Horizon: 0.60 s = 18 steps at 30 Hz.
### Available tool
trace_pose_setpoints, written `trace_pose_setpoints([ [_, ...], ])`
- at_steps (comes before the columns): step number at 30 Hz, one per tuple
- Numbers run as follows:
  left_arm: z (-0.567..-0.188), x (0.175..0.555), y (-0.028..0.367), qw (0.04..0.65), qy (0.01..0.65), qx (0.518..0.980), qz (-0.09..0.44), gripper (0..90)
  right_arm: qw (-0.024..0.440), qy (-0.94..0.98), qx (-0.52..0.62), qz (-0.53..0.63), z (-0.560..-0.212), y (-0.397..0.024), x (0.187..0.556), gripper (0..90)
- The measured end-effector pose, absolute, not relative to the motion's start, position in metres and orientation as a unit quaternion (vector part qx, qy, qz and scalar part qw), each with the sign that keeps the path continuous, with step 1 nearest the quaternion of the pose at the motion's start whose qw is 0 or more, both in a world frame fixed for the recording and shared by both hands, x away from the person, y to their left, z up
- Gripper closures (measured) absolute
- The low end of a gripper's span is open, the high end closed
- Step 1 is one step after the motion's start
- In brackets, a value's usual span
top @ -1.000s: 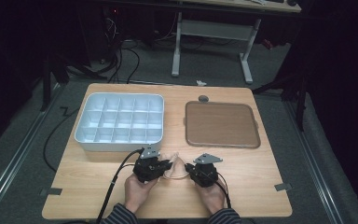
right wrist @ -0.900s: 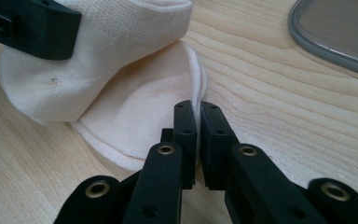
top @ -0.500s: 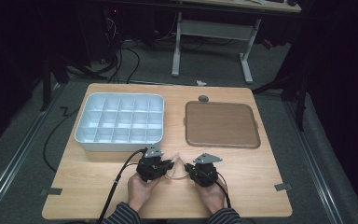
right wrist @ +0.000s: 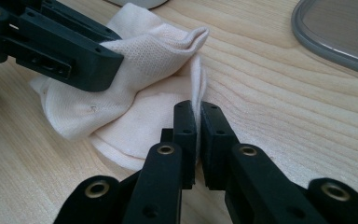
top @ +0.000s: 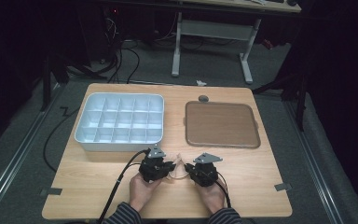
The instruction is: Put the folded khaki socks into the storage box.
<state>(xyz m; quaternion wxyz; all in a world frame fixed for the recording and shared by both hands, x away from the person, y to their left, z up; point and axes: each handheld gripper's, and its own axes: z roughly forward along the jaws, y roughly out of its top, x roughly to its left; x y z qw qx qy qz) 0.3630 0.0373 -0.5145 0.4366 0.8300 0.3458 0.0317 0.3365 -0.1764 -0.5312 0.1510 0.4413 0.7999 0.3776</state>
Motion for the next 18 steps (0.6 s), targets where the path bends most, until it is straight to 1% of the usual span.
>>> trace_pose_setpoints([
  [3, -0.513, 0.362, 0.038, 0.436, 0.341, 0.832, 0.037, 74.8, 0.149, 0.799, 0.444, 0.378, -0.531, -0.177, 0.337, 84.7],
  [7, -0.510, 0.359, 0.039, 0.445, 0.332, 0.831, 0.036, 69.6, 0.146, 0.797, 0.447, 0.379, -0.531, -0.178, 0.338, 82.5],
  [10, -0.506, 0.357, 0.042, 0.455, 0.328, 0.827, 0.039, 63.3, 0.144, 0.797, 0.450, 0.377, -0.531, -0.179, 0.337, 80.2],
  [14, -0.500, 0.354, 0.047, 0.467, 0.325, 0.821, 0.040, 59.4, 0.144, 0.795, 0.451, 0.378, -0.529, -0.180, 0.337, 75.6],
  [18, -0.495, 0.352, 0.052, 0.473, 0.325, 0.818, 0.042, 57.6, 0.148, 0.791, 0.454, 0.383, -0.525, -0.183, 0.334, 74.8],
])
